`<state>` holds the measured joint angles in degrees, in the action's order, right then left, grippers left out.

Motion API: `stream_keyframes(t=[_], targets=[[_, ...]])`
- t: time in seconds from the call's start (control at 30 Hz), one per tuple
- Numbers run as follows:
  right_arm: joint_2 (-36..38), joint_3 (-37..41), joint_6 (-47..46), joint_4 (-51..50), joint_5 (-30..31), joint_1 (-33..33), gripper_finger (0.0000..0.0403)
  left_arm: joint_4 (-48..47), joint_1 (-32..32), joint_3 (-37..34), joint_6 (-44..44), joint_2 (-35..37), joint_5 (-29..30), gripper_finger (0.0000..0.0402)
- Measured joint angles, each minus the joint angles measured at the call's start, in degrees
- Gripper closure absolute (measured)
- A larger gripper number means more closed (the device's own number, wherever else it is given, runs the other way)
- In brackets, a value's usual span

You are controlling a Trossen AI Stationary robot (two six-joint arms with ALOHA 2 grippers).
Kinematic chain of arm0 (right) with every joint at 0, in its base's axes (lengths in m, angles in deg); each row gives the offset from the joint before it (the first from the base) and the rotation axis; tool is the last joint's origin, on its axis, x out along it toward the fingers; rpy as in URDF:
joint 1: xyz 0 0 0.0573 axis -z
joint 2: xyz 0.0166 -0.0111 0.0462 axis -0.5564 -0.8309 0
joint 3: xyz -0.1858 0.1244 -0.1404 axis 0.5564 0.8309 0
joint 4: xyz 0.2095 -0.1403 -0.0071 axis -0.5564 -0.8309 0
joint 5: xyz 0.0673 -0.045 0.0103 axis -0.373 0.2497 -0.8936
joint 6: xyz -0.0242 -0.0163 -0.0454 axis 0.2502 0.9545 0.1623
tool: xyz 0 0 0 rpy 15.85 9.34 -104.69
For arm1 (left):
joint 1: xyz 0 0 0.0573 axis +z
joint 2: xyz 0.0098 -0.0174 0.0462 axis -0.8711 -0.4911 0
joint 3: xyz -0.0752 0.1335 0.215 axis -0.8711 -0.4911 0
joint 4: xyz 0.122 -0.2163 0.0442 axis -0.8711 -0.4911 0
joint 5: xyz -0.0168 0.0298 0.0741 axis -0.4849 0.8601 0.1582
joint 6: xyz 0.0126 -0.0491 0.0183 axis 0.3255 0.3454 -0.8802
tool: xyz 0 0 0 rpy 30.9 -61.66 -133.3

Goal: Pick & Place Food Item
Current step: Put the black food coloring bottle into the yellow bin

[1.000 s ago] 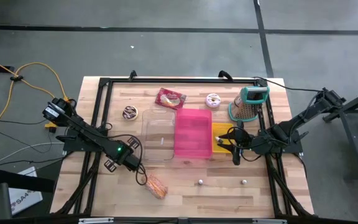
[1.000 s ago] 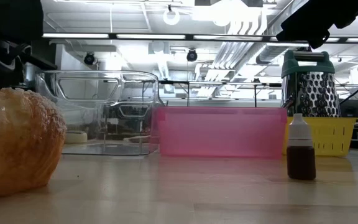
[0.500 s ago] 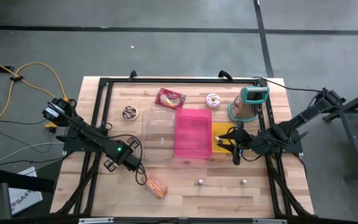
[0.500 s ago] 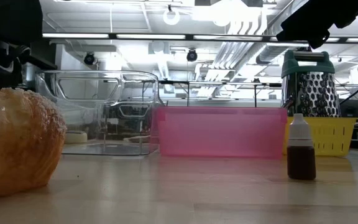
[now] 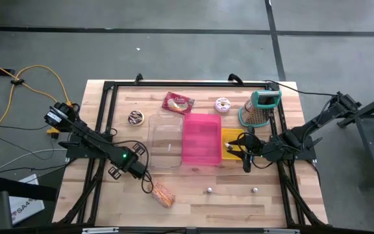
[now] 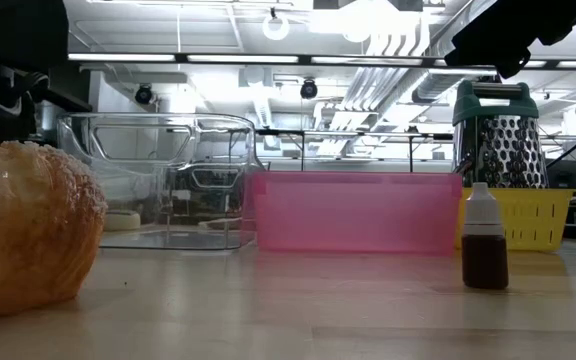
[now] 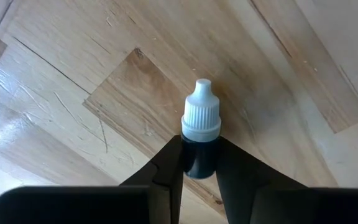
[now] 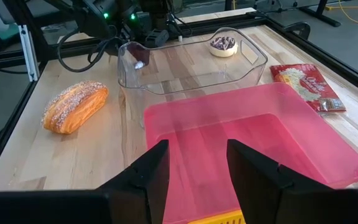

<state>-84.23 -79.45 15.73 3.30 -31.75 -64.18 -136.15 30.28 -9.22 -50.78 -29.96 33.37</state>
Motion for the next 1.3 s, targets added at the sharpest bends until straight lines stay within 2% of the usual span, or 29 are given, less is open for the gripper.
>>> stream_keyframes(t=[0.67, 1.3], targets=[[0.0, 0.0, 0.0, -0.02, -0.02, 0.0, 0.0254, -1.01, 0.0, 0.0, -0.85, 0.24, -0.27, 0.0328], [0.0, 0.0, 0.01, 0.0, -0.01, 0.01, 0.0254, -3.67, 0.0, 0.07, -1.07, 8.51, -0.28, 0.0328]])
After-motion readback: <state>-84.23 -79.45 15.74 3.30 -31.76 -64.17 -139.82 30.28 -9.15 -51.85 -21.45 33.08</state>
